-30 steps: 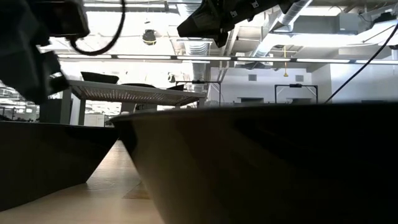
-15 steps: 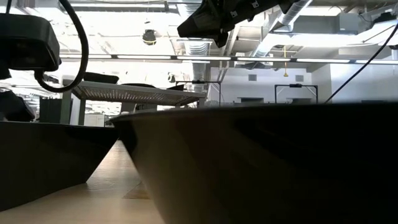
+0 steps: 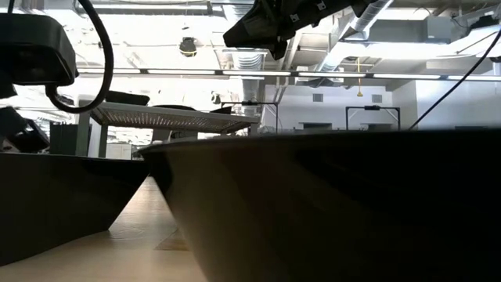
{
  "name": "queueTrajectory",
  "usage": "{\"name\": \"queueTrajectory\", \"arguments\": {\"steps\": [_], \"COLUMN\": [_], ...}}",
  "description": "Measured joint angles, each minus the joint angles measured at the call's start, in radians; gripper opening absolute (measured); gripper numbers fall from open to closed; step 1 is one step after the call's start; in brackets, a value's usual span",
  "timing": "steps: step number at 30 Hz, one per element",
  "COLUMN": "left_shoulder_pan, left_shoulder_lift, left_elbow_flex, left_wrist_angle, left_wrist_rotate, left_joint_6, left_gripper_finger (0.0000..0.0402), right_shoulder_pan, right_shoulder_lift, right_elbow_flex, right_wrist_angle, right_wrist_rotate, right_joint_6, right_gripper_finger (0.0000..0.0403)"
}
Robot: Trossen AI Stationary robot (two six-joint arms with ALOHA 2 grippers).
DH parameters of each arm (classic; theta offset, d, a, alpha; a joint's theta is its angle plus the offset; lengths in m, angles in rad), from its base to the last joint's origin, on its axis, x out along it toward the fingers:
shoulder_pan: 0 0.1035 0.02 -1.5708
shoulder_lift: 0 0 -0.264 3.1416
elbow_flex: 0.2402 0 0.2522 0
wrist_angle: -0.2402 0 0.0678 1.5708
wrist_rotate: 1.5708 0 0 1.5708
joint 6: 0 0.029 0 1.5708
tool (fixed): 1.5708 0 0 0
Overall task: Pick & Place Mini shaped plates
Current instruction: Stack the black drop shaped plate on top of the black drop shaped plate on the shelf
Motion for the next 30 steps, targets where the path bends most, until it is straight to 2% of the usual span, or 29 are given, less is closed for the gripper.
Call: {"name": "queueTrajectory", "arguments": {"steps": [7,14,18,23,30], "left_shoulder_pan": [0.000,0.045,0.105,0.216,0.459], "left_shoulder_lift": [-0.101,-0.310,-0.441,-0.566,-0.678], "left_elbow_flex": [-0.004,-0.004,0.016,0.067,0.149], "left_wrist_angle": [-0.048,-0.276,-0.401,-0.561,-0.670], "left_wrist_rotate": [0.008,0.012,0.015,0.013,0.012], "left_joint_6": [0.048,0.171,0.369,0.696,1.173], "left_gripper_finger": [0.0008,0.0006,0.0006,0.0006,0.0006], "right_shoulder_pan": [0.000,0.000,-0.001,-0.001,0.000], "right_shoulder_lift": [0.000,0.000,0.000,0.000,0.021], "right_elbow_flex": [0.000,0.000,0.000,0.000,0.000], "right_wrist_angle": [0.000,0.001,0.001,-0.001,-0.034], "right_wrist_rotate": [0.000,0.000,0.000,0.000,0.000], "right_joint_6": [-0.002,-0.003,-0.003,-0.002,0.016], "right_gripper_finger": [0.0059,0.0059,0.0059,0.0059,0.0059]}}
